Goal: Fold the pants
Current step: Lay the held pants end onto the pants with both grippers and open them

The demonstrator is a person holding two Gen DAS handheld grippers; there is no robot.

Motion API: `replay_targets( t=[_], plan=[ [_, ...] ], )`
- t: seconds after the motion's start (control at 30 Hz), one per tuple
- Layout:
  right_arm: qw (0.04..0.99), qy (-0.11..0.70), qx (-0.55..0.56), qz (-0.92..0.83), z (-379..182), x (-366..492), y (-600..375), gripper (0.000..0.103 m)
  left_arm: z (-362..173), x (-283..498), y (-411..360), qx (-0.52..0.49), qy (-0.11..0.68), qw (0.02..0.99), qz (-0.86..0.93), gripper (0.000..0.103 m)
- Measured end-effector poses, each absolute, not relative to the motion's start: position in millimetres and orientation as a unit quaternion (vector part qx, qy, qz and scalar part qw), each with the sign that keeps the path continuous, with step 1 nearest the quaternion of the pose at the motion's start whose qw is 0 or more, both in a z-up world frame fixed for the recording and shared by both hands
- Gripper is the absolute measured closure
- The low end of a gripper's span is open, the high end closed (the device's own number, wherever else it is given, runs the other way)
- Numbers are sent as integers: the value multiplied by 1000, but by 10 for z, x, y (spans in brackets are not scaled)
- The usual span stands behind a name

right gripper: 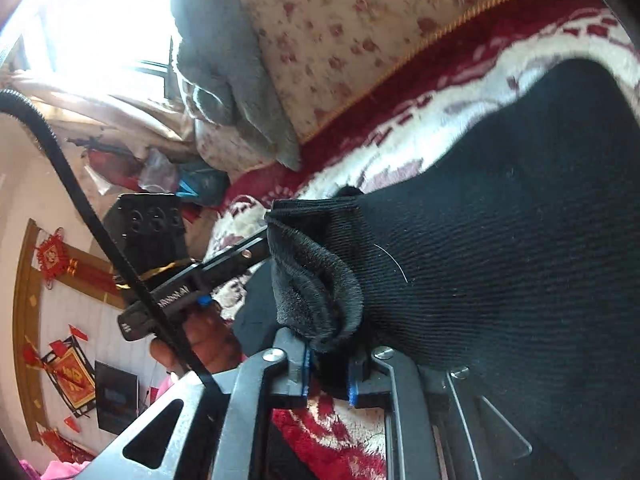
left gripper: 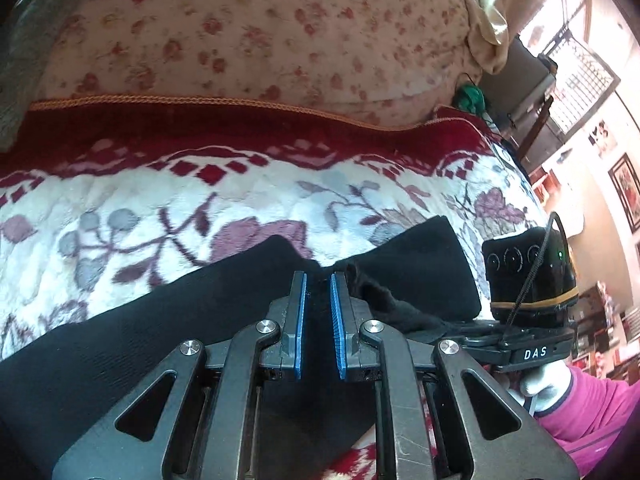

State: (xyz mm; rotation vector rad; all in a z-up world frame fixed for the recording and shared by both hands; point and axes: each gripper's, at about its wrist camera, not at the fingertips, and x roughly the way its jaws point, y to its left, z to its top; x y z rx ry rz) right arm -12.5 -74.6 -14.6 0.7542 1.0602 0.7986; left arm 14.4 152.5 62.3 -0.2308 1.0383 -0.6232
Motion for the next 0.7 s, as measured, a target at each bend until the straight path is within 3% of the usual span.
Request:
replay_targets(
  t=[0.2, 0.7],
  plan=[
    [716, 480, 332, 383, -31, -175, -669, 65, 748, 96, 1618, -125, 475, 823, -287, 92],
    [748, 444, 328, 368, 396, -375, -1112, 64, 972, -225, 1254, -102, 457, 836, -287, 92]
  ],
)
